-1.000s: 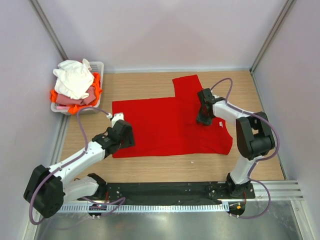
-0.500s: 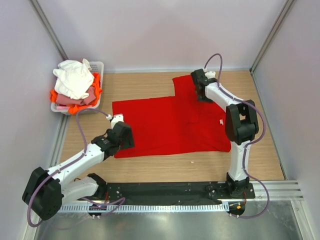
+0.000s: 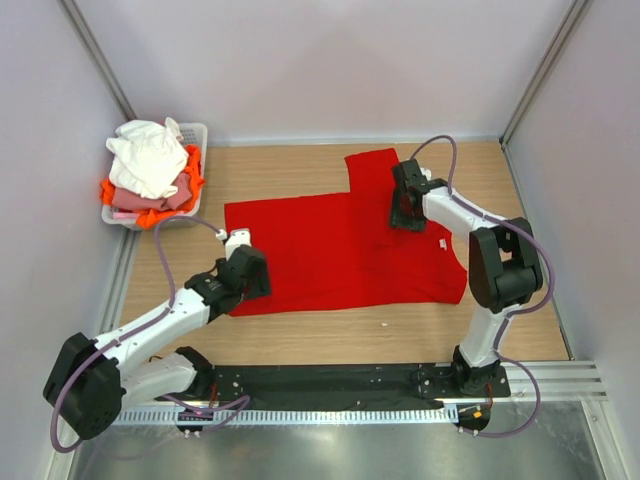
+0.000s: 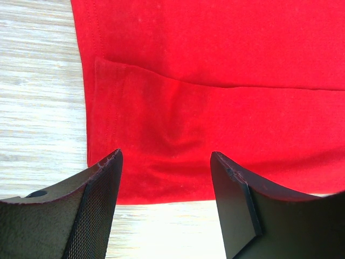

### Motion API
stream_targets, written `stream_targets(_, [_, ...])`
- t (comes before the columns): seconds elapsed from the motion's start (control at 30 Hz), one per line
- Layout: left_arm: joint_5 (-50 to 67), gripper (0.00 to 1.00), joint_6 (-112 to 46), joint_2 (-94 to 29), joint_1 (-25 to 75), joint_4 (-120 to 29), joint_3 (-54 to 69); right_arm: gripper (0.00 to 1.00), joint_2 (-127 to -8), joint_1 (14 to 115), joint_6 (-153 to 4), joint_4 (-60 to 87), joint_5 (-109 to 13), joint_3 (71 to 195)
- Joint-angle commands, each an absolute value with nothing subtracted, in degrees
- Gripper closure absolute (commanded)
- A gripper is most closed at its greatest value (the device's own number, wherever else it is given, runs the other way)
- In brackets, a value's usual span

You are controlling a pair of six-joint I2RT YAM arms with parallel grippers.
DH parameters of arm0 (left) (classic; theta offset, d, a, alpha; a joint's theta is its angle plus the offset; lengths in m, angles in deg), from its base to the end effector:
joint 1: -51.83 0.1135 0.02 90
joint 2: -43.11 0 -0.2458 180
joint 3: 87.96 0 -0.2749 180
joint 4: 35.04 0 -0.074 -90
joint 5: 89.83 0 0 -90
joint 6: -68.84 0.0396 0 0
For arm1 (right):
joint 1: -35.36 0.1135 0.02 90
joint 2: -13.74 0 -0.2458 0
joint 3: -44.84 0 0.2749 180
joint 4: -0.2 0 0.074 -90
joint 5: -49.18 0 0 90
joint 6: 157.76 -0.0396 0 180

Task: Fold and stack the t-shirts
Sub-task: Fold the tshirt

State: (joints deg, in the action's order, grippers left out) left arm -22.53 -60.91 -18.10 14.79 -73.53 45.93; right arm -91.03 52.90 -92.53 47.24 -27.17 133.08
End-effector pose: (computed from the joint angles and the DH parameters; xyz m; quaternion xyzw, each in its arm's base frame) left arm 0.1949 -0.1279 0.1683 -0.0835 0.9297 -0.0437 0.3562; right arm 0.3807 0.1105 0.1722 0.0881 0.9630 -0.0260 0.2534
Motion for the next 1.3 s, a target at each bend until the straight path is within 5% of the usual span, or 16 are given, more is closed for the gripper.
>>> stream_targets(0.0, [-25.1, 0.33, -60.2, -16.9, 14.3, -71.2, 46.0, 0.49, -89.8, 53.2, -93.9, 41.8, -34.0, 131.0])
stream_targets(0.63, [-27.0, 0.33, -60.7, -17.3, 12.9, -71.5, 45.7, 0.64, -93.4, 53.2, -95.4, 37.9, -39.0, 128.3])
stream_targets(0.93, [-27.5, 0.33, -60.7, -17.5, 12.2, -71.6, 45.5, 0.62, -94.2, 53.7, -97.0, 36.5, -48.9, 133.6])
stream_targets(1.03, [-27.6, 0.33, -60.7, -17.5, 12.1, -71.6, 45.6, 0.48, -96.2, 53.7, -96.6, 33.6, -52.9, 139.5])
stream_targets(1.1, [-27.4, 0.33, -60.7, -17.6, 12.1, -71.5, 45.5, 0.3, -98.4, 53.5, -94.7, 34.6, -49.5, 146.5])
stream_targets(1.27, [-27.3, 0.33, -60.5, -17.4, 11.5, -71.5, 45.6, 0.15, -105.4, 51.2, -90.4, 37.6, -38.7, 161.2])
